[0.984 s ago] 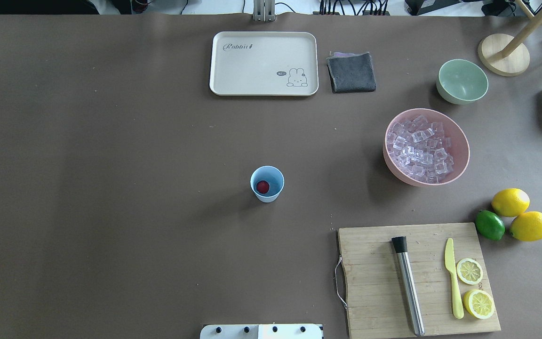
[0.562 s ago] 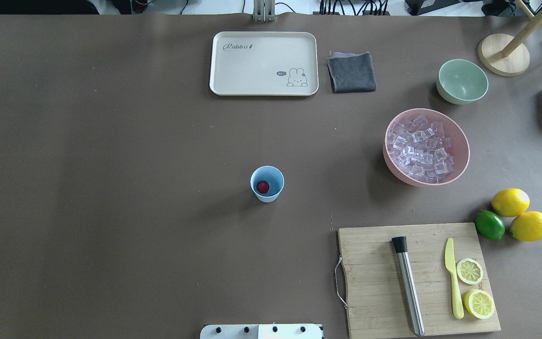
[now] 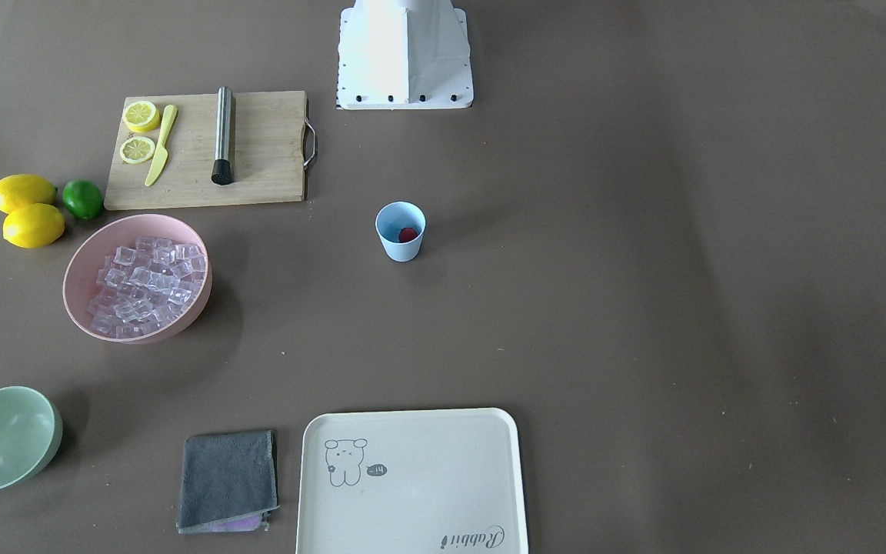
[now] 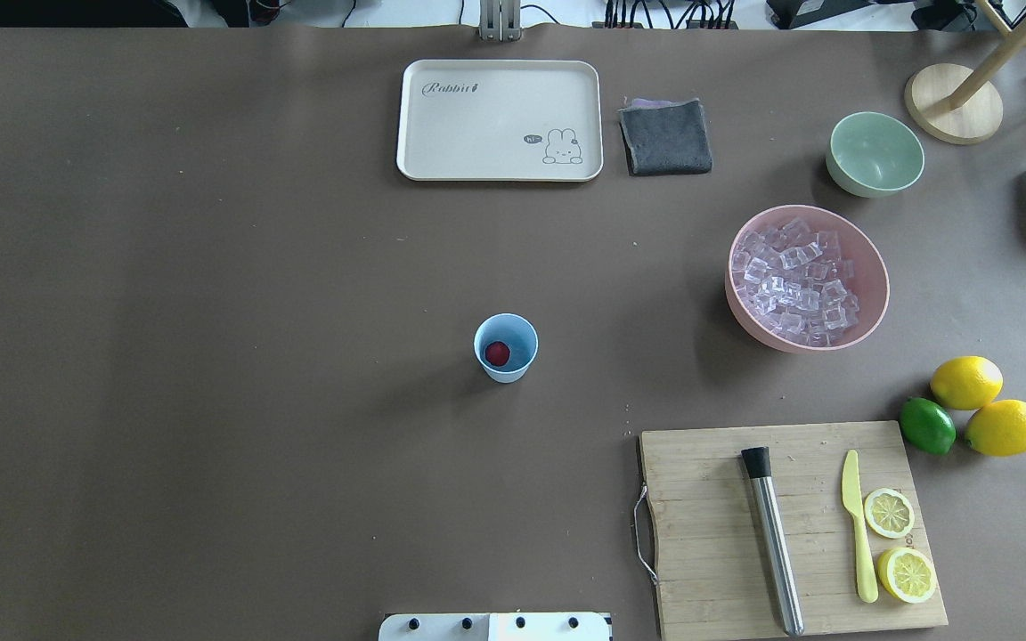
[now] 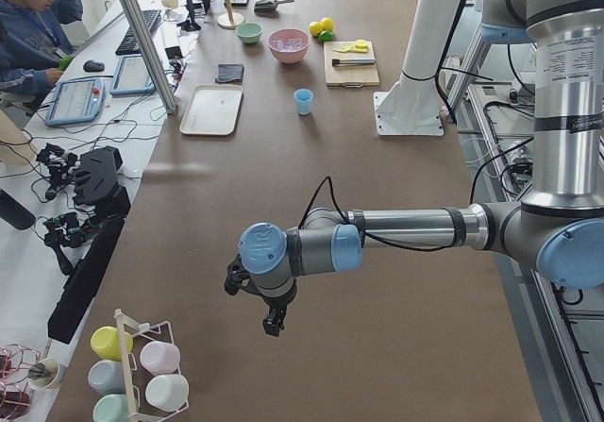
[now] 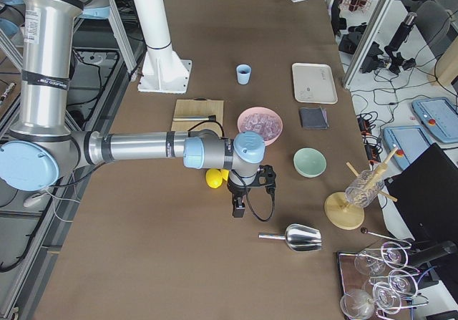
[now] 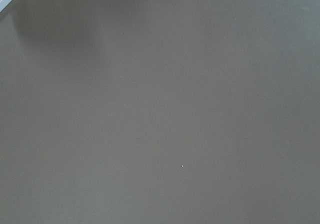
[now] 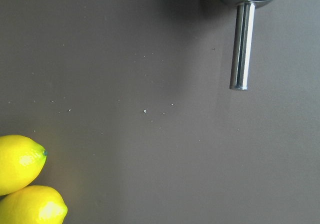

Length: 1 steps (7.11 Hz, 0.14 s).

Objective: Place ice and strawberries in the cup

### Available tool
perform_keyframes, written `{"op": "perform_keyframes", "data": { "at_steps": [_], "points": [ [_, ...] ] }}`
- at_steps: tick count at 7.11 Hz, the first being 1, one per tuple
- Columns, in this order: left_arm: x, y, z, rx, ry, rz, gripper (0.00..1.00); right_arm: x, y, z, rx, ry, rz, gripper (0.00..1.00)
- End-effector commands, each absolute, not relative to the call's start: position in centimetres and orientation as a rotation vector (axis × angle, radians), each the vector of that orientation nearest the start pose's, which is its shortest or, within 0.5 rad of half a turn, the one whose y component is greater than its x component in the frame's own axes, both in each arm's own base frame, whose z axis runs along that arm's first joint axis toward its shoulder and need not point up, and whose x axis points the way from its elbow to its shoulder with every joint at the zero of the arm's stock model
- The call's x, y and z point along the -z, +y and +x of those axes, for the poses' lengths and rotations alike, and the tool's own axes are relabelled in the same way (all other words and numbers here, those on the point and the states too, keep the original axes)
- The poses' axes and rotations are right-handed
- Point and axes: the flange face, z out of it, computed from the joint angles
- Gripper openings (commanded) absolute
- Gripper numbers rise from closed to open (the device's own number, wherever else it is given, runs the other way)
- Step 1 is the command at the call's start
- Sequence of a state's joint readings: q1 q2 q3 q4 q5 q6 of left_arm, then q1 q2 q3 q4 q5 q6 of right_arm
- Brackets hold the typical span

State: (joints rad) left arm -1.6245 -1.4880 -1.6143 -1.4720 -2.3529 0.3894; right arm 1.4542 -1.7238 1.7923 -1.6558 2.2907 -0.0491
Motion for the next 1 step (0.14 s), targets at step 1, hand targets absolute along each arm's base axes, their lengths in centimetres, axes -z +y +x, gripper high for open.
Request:
{"op": "perform_keyframes", "data": {
  "at_steps": [1],
  "points": [
    [-68.54,-44.17,-8.69,-0.264,0.793,0.044,0.98,-62.88,-43.14,1.73,0.155,-0.724,-0.033,1.00]
  ]
}}
